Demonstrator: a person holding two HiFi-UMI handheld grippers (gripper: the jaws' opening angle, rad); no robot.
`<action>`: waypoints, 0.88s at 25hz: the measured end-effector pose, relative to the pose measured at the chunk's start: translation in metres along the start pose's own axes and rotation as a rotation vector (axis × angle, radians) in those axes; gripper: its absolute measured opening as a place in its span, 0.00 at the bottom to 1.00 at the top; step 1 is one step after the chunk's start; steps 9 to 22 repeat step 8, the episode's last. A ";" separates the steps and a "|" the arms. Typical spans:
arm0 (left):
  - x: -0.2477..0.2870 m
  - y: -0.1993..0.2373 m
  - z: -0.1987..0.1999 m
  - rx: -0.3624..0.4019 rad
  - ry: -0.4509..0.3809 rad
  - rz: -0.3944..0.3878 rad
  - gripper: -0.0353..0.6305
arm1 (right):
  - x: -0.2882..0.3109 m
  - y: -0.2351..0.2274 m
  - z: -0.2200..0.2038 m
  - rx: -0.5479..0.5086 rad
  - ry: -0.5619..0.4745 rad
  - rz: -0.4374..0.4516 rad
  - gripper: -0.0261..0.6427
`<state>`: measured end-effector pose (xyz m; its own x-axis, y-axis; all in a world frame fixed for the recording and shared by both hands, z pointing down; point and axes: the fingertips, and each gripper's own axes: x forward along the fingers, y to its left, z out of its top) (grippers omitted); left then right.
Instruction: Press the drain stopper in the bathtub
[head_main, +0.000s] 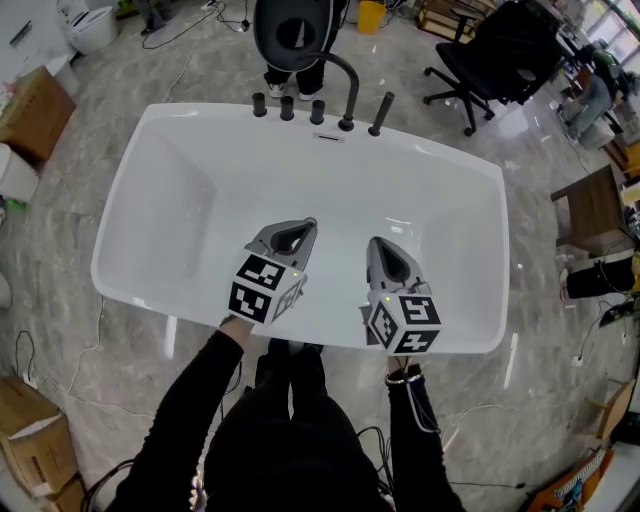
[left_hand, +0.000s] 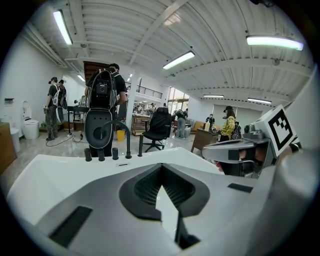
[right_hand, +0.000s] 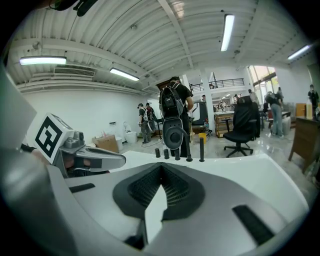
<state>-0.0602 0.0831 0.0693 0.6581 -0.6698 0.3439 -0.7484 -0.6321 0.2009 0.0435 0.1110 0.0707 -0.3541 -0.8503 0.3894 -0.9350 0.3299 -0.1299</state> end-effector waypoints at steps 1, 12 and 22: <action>0.000 0.001 -0.001 -0.002 0.001 0.001 0.05 | 0.001 0.000 -0.001 0.000 0.002 0.000 0.04; -0.005 0.005 -0.001 0.004 0.005 0.003 0.05 | 0.002 0.005 -0.001 -0.013 0.009 -0.006 0.04; -0.005 0.005 -0.001 0.004 0.005 0.003 0.05 | 0.002 0.005 -0.001 -0.013 0.009 -0.006 0.04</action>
